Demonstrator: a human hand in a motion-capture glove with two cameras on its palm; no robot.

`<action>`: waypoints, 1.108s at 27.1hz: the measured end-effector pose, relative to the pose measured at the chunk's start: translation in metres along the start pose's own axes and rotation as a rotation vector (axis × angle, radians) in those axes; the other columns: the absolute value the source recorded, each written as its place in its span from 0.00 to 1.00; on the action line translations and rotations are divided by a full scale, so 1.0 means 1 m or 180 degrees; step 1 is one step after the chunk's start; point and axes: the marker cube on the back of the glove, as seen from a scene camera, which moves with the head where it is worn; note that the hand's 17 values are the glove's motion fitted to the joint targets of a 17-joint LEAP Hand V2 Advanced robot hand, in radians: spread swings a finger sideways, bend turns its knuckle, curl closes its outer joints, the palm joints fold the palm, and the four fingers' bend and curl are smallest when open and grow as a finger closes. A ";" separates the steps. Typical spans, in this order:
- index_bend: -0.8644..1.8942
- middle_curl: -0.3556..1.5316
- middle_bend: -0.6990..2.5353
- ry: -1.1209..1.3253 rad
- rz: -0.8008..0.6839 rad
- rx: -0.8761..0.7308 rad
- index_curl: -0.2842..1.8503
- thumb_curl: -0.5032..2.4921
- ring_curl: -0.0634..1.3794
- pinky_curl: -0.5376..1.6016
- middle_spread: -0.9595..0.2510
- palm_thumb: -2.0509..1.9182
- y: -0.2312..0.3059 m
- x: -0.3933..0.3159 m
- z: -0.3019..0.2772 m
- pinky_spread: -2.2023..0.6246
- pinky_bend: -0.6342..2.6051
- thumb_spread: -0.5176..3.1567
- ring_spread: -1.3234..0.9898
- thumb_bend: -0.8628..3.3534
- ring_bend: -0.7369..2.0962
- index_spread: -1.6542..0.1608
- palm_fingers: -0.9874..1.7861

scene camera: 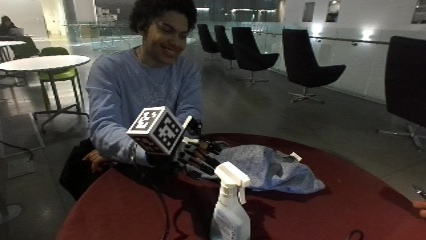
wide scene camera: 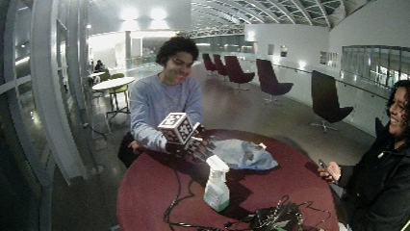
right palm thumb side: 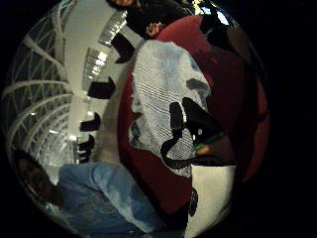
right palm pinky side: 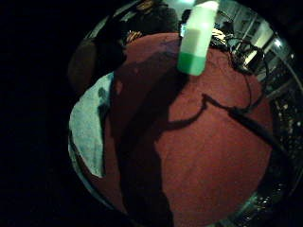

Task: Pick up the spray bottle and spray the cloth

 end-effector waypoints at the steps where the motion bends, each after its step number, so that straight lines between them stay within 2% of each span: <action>1: 0.38 0.37 0.31 -0.0210 0.0068 0.0093 0.28 0.28 0.26 0.36 0.75 0.69 -0.001 0.004 -0.004 0.85 0.25 0.45 0.57 0.22 0.41 0.71 0.62; 7: 0.37 0.37 0.30 -0.1568 0.0457 0.0532 0.28 0.29 0.26 0.37 0.75 0.70 -0.006 0.026 -0.019 0.85 0.26 0.45 0.57 0.22 0.40 0.71 0.62; 10: 0.37 0.37 0.29 -0.1993 0.0640 0.0676 0.28 0.29 0.26 0.38 0.75 0.70 -0.005 0.037 -0.021 0.85 0.26 0.45 0.57 0.21 0.39 0.71 0.63; 17: 0.36 0.38 0.29 -0.1974 0.0884 0.0780 0.28 0.29 0.27 0.39 0.75 0.70 -0.015 0.055 -0.019 0.85 0.26 0.45 0.57 0.21 0.39 0.71 0.63; 30: 0.34 0.39 0.28 -0.1730 0.1573 0.0769 0.24 0.30 0.28 0.41 0.77 0.71 -0.095 0.103 0.016 0.86 0.30 0.44 0.58 0.20 0.40 0.71 0.58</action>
